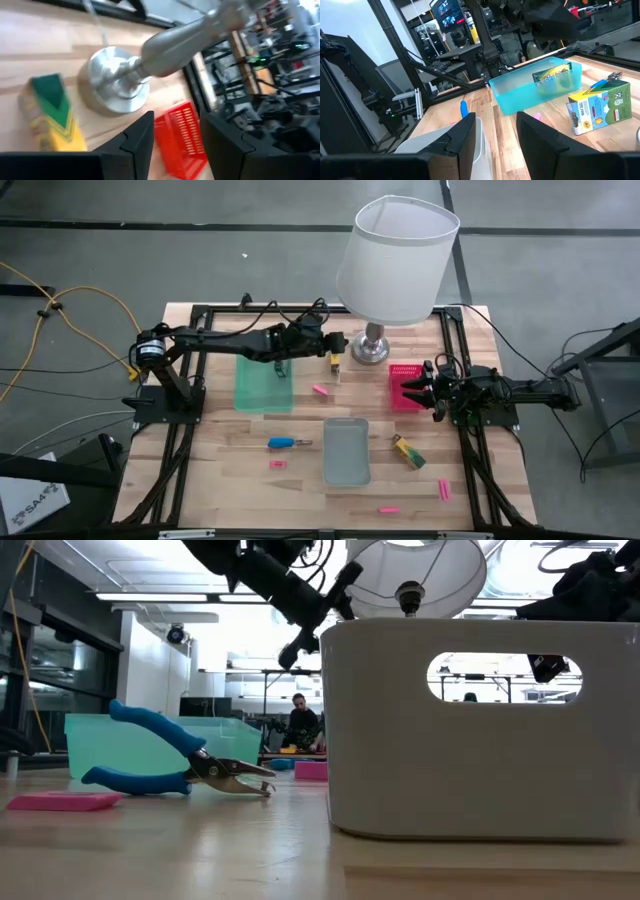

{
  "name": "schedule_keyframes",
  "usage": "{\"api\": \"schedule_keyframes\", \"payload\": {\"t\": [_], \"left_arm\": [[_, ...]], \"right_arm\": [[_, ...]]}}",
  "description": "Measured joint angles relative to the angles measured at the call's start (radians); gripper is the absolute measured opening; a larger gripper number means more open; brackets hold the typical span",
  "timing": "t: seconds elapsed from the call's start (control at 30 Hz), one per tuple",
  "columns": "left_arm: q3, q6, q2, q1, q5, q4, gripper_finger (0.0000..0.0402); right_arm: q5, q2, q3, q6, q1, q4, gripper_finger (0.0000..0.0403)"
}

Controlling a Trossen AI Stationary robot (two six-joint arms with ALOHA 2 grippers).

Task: Pick & Place School Supplies
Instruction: Put the crayon box into the green bin

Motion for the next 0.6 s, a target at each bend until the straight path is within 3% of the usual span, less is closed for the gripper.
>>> {"api": "schedule_keyframes", "payload": {"t": [0.37, 0.6], "left_arm": [[0.003, 0.042, 0.000, -0.034, -0.010, 0.018, 0.0154], [0.130, -0.007, 0.000, -0.032, -0.090, -0.273, 0.0154]], "right_arm": [[0.000, 0.000, 0.000, 0.000, 0.000, 0.000, 0.0134], [0.000, 0.000, 0.000, 0.000, 0.000, 0.000, 0.0134]]}}
